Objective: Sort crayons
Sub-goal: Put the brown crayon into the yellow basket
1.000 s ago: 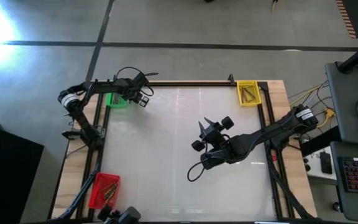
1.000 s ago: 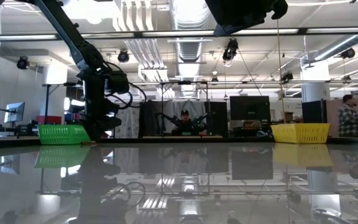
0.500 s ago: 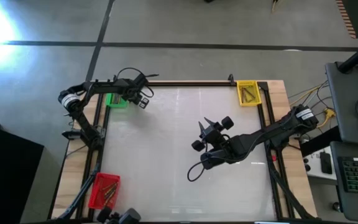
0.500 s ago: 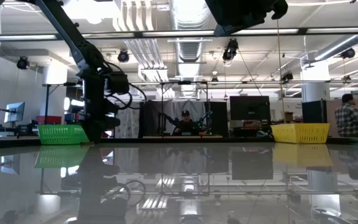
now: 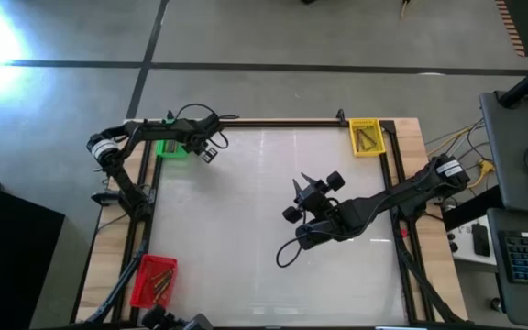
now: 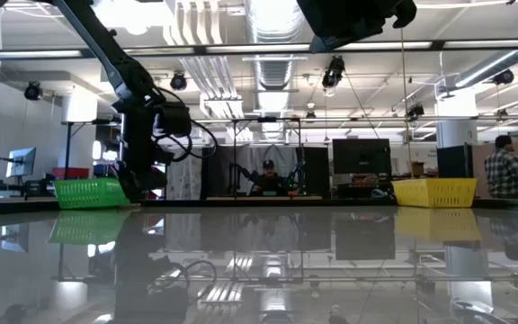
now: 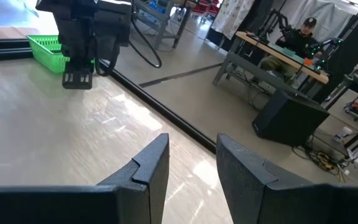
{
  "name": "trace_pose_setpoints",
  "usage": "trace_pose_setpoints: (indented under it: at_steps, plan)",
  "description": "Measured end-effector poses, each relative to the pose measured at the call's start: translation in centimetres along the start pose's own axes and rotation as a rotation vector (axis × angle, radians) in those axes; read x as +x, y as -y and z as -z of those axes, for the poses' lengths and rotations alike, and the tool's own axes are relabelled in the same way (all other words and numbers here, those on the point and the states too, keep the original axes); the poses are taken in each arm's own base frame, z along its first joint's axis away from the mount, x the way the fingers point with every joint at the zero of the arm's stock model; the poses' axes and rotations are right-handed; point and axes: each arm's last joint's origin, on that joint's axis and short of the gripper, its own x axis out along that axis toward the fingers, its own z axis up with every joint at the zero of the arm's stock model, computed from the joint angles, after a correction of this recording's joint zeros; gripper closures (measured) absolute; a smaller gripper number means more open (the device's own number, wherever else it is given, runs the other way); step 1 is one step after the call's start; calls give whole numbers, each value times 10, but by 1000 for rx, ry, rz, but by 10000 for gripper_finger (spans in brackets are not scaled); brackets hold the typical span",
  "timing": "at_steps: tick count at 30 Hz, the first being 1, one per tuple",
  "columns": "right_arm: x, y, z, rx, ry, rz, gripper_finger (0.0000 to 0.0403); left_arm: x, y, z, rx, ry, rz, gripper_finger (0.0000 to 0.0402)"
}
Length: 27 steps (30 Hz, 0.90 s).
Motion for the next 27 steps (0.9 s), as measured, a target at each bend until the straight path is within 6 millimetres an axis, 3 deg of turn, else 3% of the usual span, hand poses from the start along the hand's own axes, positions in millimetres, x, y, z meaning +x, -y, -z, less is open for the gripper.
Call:
trace_pose_setpoints:
  at_steps: [4, 12, 20, 27]
  plan:
    - [0, 0, 0, 2, 1, 1, 280, 0, -1, 0, 0, 3, -21, 331]
    - [0, 0, 0, 12, 2, 1, 280, 1, -2, 0, -40, 3, -50, 397]
    - [0, 0, 0, 13, 2, 0, 280, 26, 12, 2, 1, -68, -119, 401]
    - [0, 0, 0, 8, 1, 1, 280, 14, 17, -7, 16, -49, -166, 401]
